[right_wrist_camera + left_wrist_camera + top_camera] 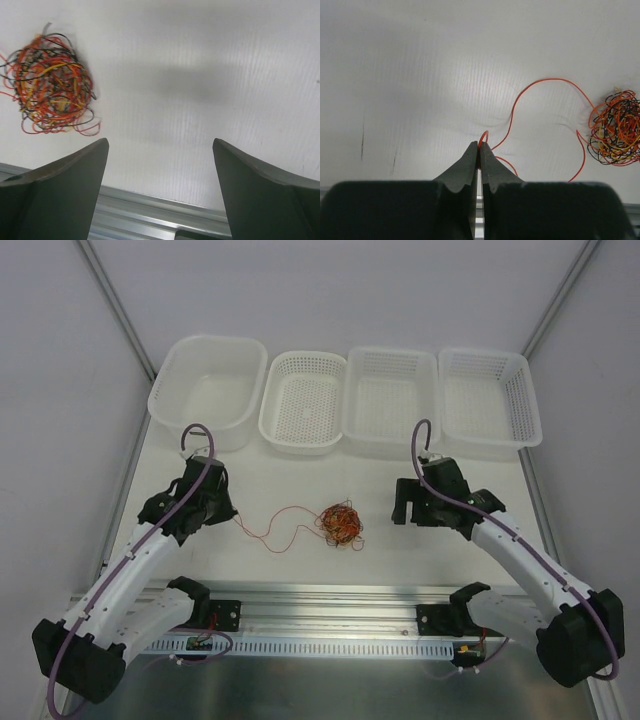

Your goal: Untangle the cables

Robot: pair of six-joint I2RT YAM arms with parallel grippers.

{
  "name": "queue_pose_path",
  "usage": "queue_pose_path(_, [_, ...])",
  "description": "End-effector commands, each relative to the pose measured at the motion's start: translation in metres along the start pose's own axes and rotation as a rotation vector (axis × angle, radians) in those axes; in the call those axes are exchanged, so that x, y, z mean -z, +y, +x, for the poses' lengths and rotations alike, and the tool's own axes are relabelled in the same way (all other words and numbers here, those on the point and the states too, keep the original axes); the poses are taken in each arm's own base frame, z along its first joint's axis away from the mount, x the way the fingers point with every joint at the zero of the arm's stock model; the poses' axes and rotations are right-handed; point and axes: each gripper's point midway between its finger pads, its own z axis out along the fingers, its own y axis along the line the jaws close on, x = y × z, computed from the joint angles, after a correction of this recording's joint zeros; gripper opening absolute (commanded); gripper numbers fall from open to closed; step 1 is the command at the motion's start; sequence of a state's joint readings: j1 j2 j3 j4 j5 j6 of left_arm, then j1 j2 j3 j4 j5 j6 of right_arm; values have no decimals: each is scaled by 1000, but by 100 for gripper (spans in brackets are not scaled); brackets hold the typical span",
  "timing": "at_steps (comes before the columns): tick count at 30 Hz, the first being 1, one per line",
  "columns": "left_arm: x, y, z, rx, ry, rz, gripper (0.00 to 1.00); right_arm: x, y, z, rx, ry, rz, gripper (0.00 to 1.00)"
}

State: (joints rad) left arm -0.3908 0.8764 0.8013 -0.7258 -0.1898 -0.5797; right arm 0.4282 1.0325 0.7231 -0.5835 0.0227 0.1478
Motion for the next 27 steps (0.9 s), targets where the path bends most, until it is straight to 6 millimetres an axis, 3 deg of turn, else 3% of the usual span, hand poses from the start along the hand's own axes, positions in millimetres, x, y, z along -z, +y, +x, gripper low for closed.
queue_pose_path(1, [2, -6, -7, -3, -41, 50, 0, 21, 36, -38, 120, -119, -59, 90])
queue_pose_path(3, [4, -4, -7, -4, -54, 50, 0, 28, 57, -51, 140, -147, -92, 90])
queue_pose_path(5, [5, -2, -7, -7, -64, 49, 0, 23, 80, -46, 189, -119, -113, 90])
queue_pose_path(6, [7, -1, -8, -4, -78, 47, 0, 27, 92, -56, 204, -147, -120, 90])
queue_pose_path(7, [8, 0, -8, -5, -84, 45, 0, 17, 107, -46, 254, -108, -121, 90])
queue_pose_path(10, [11, 4, -13, -7, -118, 35, 0, 11, 134, -47, 309, -110, -100, 91])
queue_pose_path(13, [14, 7, -16, -18, -138, 28, 0, -17, 148, -36, 327, -59, -43, 90])
queue_pose_path(14, [15, 9, -18, -19, -149, 19, 0, -33, 148, -26, 342, -16, -14, 89])
queue_pose_path(17, [18, 12, -23, -24, -175, 2, 0, -51, 152, -13, 360, 34, 10, 88])
queue_pose_path(22, [25, 20, -36, -37, -217, -49, 0, -78, 131, 8, 391, 108, 120, 79])
queue_pose_path(25, [33, 33, -46, -50, -247, -126, 0, -74, 107, 3, 403, 89, 209, 61])
queue_pose_path(26, [36, 36, -49, -53, -255, -151, 0, -72, 94, 3, 411, 79, 248, 47])
queue_pose_path(27, [38, 46, -55, -59, -274, -208, 0, -70, 87, 1, 408, 70, 264, 40])
